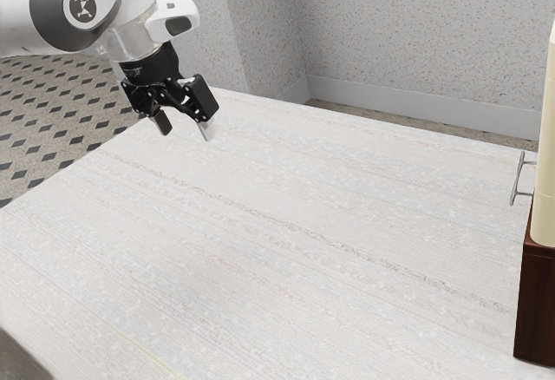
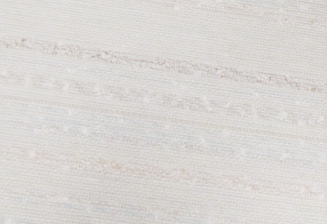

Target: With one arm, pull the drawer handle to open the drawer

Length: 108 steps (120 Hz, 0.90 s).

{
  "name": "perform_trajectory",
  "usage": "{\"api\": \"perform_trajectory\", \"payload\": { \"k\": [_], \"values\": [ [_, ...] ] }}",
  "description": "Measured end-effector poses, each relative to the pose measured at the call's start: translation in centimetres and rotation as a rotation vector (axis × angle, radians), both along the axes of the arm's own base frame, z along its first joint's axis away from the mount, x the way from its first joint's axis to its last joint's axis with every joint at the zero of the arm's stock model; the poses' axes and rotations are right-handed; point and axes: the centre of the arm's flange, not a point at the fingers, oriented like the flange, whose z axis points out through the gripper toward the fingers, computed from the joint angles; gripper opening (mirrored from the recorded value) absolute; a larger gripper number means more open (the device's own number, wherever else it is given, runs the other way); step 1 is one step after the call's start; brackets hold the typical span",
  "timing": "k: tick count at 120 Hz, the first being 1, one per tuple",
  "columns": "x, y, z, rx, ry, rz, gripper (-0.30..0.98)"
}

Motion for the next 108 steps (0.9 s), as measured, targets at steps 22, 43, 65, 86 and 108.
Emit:
{"api": "perform_trajectory", "payload": {
  "k": [22, 43, 65, 86, 108],
  "values": [
    [0.0, 0.0, 0.0, -0.002, 0.000, 0.000, 0.69],
    [-2.7, -0.9, 8.8, -0.016, -0.146, 0.005, 0.69],
    [6.5, -5.8, 1.3, -0.156, -0.106, -0.043, 0.69],
    [13.5, -7.8, -4.3, -0.239, -0.153, -0.022, 0.69],
    [14.8, -9.8, -6.0, -0.362, -0.185, 0.022, 0.69]
  ]
}}
